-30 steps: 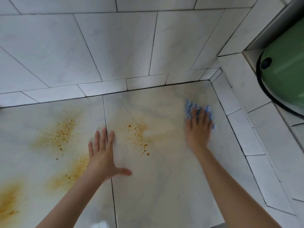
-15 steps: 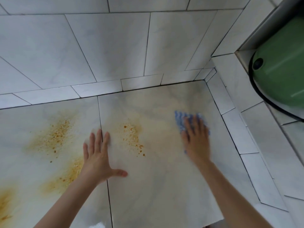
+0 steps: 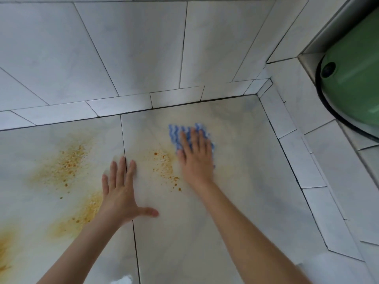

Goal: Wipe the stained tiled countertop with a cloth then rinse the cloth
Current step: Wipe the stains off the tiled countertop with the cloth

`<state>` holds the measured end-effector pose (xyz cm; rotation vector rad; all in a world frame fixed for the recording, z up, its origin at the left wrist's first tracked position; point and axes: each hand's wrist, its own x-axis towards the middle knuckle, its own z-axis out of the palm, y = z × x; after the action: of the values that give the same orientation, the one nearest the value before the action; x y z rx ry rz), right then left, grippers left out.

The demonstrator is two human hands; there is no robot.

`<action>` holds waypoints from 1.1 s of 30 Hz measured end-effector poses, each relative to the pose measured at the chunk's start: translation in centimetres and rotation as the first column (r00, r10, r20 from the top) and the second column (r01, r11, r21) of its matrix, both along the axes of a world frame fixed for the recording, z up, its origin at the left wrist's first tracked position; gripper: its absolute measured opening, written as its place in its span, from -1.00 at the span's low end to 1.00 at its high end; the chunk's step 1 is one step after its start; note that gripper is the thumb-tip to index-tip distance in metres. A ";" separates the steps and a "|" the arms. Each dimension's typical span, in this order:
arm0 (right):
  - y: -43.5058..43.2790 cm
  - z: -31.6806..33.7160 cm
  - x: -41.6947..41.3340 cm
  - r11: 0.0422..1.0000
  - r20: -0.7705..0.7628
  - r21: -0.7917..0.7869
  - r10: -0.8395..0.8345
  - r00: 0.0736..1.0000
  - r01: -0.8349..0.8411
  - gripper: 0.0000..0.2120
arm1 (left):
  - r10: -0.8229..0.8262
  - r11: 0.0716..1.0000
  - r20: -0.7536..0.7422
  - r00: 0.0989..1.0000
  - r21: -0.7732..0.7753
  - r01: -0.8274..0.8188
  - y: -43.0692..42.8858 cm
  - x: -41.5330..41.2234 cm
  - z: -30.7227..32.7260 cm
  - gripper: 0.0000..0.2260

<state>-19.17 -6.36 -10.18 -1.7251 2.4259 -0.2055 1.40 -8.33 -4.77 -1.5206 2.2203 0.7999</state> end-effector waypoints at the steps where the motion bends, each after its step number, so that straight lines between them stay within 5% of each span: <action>1: 0.8 0.0 1.5 0.997 0.019 -0.046 0.069 0.997 -0.069 -0.49 | 0.002 1.000 0.004 1.000 -0.002 -0.002 0.0 0.0 0.0 0.38; 6: 4.0 -0.8 -1.6 0.973 0.016 -0.027 0.230 0.973 -0.229 -0.52 | 0.002 1.000 -0.017 1.000 -0.002 -0.002 0.0 0.1 -0.1 0.37; 12: 3.1 -0.8 -15.7 0.983 -0.210 0.142 -0.083 0.974 0.114 -0.50 | -0.005 1.000 -0.013 1.000 0.006 0.005 0.0 0.1 0.0 0.35; 17: -2.4 0.7 -15.4 0.888 -0.058 0.107 -0.444 0.894 0.448 -0.48 | 0.003 1.000 -0.019 1.000 0.003 -0.003 -0.1 0.1 -0.2 0.36; 20: -6.2 0.6 -11.4 0.937 -0.009 0.106 -0.335 0.942 0.334 -0.47 | 0.012 1.000 -0.019 1.000 0.004 -0.012 -0.2 0.2 -0.4 0.38; 24: -7.5 0.2 -2.3 0.997 -0.029 0.077 0.023 0.999 -0.021 -0.47 | 0.008 1.000 -0.030 1.000 0.005 -0.008 -0.3 0.2 -0.6 0.41; 28: -5.3 0.2 1.9 0.926 0.017 0.060 0.373 0.928 -0.373 -0.48 | 0.013 1.000 -0.040 0.999 -0.007 -0.013 -0.2 0.2 -0.6 0.40; 30: -4.5 0.0 -0.3 0.927 0.005 0.007 0.374 0.927 -0.374 -0.49 | 0.004 1.000 -0.035 0.999 -0.002 -0.004 -0.3 0.3 -0.6 0.40; 33: -3.4 -0.4 -7.5 0.988 -0.074 -0.003 0.154 0.985 -0.154 -0.51 | -0.001 1.000 -0.032 0.999 0.006 0.001 -0.3 0.3 -0.6 0.37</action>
<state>-26.66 -9.74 -10.54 -1.9462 2.3294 -0.1357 1.70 -8.60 -5.33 -1.5143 2.2391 0.8358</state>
